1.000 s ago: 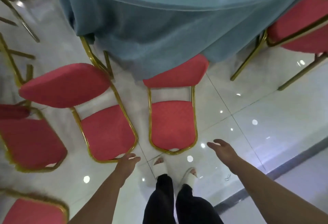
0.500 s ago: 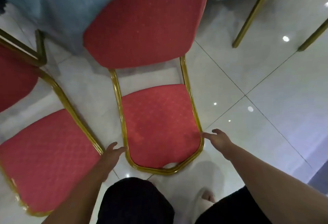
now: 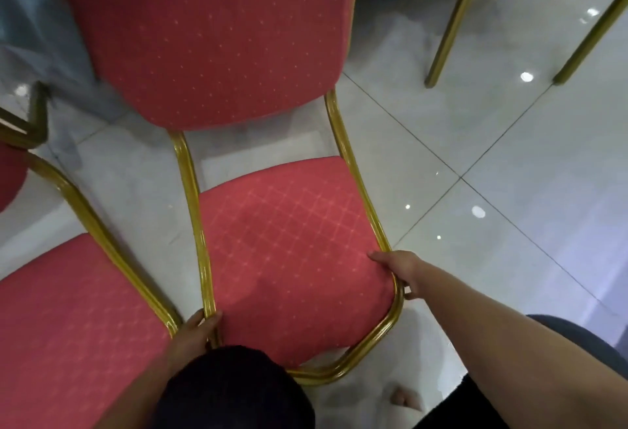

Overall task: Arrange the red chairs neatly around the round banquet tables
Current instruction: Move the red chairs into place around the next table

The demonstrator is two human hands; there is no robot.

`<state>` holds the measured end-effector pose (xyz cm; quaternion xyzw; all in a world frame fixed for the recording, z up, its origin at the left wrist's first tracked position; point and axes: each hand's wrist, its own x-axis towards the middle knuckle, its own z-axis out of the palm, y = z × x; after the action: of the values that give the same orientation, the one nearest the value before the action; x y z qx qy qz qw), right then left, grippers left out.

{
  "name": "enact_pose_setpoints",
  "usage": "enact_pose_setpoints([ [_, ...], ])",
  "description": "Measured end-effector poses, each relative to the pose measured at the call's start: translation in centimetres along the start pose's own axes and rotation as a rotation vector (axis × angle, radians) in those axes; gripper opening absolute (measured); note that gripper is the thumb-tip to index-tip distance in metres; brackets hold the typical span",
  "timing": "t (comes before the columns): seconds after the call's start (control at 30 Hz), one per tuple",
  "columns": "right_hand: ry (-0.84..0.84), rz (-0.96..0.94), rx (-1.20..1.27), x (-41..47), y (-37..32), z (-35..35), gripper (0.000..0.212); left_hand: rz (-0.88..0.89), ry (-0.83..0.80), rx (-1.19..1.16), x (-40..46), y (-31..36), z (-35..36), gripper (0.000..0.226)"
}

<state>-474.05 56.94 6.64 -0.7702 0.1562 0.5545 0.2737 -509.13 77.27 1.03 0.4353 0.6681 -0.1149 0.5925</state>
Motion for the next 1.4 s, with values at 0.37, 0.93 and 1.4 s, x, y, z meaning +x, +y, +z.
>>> enact_pose_setpoints([
  [0.37,-0.023,0.021,0.011,-30.6,-4.6,-10.5,0.046,-0.011,-0.065,-0.036,-32.3,12.4,-5.4,0.034],
  [0.93,0.148,0.012,0.068,-59.0,-13.6,-16.3,0.023,0.047,-0.222,-0.387,-57.6,26.8,-16.3,0.018],
  [1.4,0.020,-0.007,0.521,-59.6,-17.1,-18.0,0.016,0.044,-0.295,-0.622,-57.6,33.7,-14.2,0.055],
])
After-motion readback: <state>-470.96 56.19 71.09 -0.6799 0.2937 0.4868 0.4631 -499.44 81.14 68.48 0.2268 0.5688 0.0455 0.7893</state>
